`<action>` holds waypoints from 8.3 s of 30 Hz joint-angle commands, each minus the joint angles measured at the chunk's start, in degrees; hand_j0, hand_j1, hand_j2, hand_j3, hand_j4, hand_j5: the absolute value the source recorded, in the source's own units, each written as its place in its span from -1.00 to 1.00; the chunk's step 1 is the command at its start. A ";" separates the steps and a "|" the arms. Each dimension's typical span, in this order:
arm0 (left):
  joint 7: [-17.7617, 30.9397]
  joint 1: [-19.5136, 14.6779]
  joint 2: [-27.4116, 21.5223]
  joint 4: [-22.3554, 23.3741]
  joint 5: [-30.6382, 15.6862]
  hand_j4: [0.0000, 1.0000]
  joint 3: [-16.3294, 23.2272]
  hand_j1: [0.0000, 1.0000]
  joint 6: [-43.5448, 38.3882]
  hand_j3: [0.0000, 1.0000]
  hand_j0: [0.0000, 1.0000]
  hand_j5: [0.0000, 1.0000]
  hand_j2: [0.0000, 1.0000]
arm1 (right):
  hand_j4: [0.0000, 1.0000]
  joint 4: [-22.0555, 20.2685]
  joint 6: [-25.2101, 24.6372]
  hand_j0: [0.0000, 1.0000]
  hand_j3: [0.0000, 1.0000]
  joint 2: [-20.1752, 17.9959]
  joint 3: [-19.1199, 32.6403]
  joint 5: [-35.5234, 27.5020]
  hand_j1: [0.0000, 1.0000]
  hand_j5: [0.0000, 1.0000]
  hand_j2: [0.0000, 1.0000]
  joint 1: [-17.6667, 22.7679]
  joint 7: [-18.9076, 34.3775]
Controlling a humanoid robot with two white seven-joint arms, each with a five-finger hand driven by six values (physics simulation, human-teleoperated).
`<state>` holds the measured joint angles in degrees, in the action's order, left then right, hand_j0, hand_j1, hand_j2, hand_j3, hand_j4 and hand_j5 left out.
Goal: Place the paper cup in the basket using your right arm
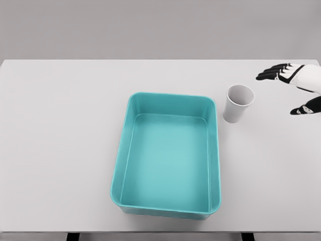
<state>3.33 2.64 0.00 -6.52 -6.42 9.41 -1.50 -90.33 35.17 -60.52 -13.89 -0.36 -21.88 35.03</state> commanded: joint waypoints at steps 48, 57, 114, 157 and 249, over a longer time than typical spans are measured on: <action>0.01 0.00 0.00 0.01 0.00 1.00 0.00 1.00 0.00 1.00 1.00 1.00 1.00 | 1.00 23.27 -20.67 1.00 1.00 21.67 -6.24 -8.17 1.00 1.00 1.00 -6.06 -0.03; -0.08 0.00 0.00 0.01 0.00 1.00 0.00 1.00 0.00 1.00 1.00 1.00 1.00 | 1.00 22.92 -20.67 1.00 1.00 22.73 -7.30 -8.17 1.00 1.00 1.00 -5.98 -0.03; 0.01 0.00 0.00 0.01 0.00 1.00 0.00 1.00 0.00 1.00 1.00 1.00 1.00 | 0.50 20.45 -20.67 0.50 0.50 22.82 -7.56 -8.17 0.50 0.50 0.50 -6.06 -0.03; 0.01 0.00 0.00 0.01 0.00 1.00 0.00 1.00 0.00 1.00 1.00 1.00 1.00 | 0.49 -4.50 -19.70 0.49 0.49 20.80 -2.90 -9.14 0.49 0.49 0.49 -6.24 -0.03; 0.01 0.00 0.00 0.01 0.00 1.00 0.00 1.00 0.00 1.00 1.00 1.00 1.00 | 1.00 -8.55 -2.83 1.00 1.00 16.93 15.91 -22.14 1.00 1.00 1.00 12.48 -0.03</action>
<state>3.33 2.64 0.00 -6.52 -6.42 9.39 -1.50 -99.23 31.79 -42.09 0.31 -21.59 -8.45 35.03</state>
